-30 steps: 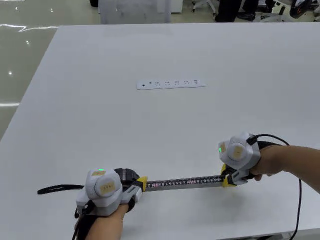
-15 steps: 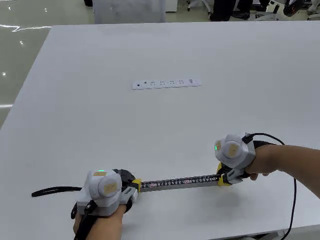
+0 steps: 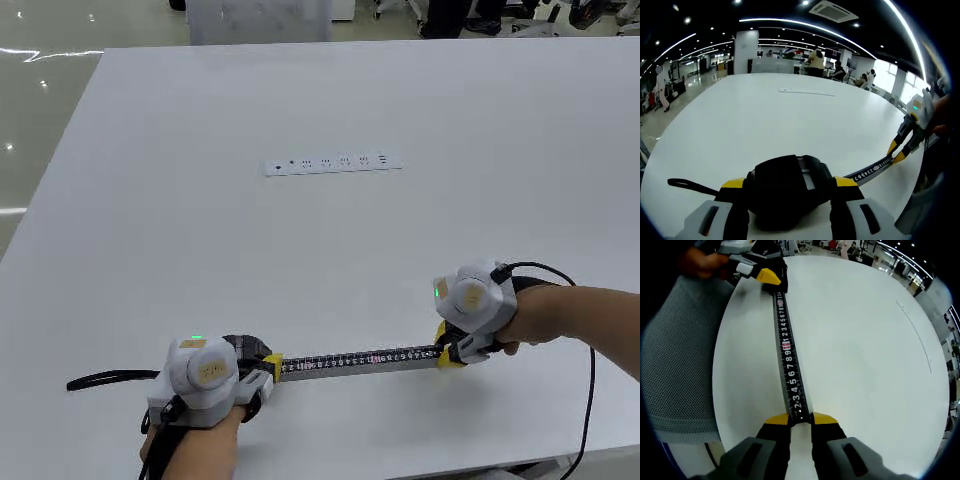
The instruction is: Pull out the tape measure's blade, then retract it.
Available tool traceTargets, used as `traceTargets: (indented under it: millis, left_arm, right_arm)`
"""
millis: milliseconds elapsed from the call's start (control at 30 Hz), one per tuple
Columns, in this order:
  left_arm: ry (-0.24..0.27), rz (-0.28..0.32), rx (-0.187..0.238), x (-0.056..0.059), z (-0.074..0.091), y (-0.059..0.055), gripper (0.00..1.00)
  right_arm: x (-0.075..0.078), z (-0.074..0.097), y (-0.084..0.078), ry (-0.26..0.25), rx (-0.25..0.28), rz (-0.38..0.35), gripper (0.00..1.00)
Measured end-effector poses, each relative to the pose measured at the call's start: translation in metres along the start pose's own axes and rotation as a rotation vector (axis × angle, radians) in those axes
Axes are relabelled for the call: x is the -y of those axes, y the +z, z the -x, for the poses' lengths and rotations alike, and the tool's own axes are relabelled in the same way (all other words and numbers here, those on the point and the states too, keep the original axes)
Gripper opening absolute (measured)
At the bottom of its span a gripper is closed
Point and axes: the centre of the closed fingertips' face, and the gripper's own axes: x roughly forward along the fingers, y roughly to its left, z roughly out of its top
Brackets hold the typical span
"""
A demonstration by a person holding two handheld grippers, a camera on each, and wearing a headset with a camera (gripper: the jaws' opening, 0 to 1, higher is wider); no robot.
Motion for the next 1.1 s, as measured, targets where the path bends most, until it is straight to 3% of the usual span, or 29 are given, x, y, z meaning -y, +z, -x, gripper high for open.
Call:
traceTargets:
  millis: [567,1100]
  left_arm:
    - [-0.056,-0.018,-0.026,0.000,0.001,0.000,0.62]
    - [-0.064,-0.021,-0.027,0.001,0.001,0.000,0.62]
  right_arm:
    - [-0.002,0.001,0.004,-0.013,0.033,0.012,0.14]
    - [-0.002,-0.002,0.011,-0.012,0.050,-0.020,0.14]
